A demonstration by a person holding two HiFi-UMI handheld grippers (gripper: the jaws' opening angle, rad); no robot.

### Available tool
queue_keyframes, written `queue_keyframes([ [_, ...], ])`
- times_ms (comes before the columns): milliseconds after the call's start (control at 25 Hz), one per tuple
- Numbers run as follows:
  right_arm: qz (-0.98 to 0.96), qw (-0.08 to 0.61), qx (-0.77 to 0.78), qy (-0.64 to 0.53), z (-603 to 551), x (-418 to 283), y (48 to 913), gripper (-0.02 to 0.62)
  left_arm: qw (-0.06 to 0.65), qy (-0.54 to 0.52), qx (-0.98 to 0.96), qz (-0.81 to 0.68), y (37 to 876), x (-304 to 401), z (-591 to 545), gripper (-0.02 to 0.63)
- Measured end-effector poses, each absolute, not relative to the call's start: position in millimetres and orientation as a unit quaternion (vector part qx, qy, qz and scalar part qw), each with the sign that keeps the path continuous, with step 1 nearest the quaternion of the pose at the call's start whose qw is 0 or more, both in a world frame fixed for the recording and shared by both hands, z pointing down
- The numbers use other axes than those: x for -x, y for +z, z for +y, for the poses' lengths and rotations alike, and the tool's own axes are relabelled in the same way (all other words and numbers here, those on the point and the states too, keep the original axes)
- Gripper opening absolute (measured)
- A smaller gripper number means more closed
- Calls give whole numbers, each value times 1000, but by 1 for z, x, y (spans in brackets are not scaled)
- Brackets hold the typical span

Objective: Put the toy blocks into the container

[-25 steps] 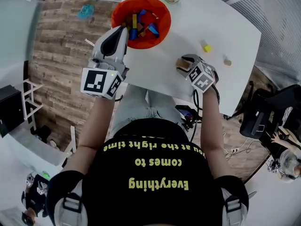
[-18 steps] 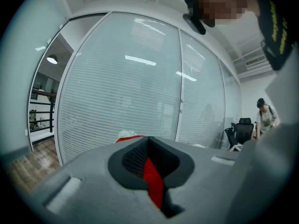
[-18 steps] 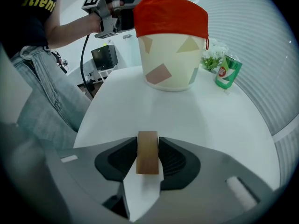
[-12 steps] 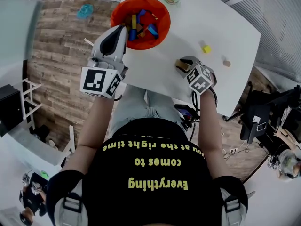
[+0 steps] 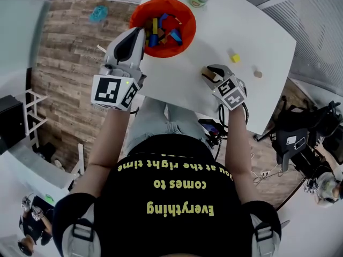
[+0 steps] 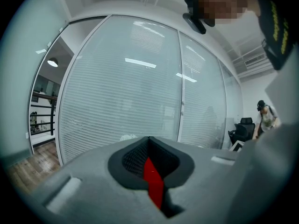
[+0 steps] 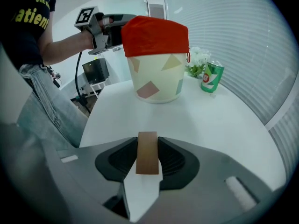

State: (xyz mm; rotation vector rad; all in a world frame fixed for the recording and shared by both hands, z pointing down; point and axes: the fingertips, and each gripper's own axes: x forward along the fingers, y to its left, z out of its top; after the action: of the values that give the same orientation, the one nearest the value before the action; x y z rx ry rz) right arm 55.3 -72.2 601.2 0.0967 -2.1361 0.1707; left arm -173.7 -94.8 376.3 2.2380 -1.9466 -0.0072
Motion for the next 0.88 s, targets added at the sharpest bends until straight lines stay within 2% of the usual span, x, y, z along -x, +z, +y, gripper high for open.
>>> queue_keyframes([
  [200, -887, 454, -61, 65, -77, -52, 579, 146, 80, -10, -755, -651, 365, 174, -94, -3],
  [880, -943, 287, -150, 73, -109, -37, 472, 146, 46, -16, -762, -646, 335, 167, -87, -3],
])
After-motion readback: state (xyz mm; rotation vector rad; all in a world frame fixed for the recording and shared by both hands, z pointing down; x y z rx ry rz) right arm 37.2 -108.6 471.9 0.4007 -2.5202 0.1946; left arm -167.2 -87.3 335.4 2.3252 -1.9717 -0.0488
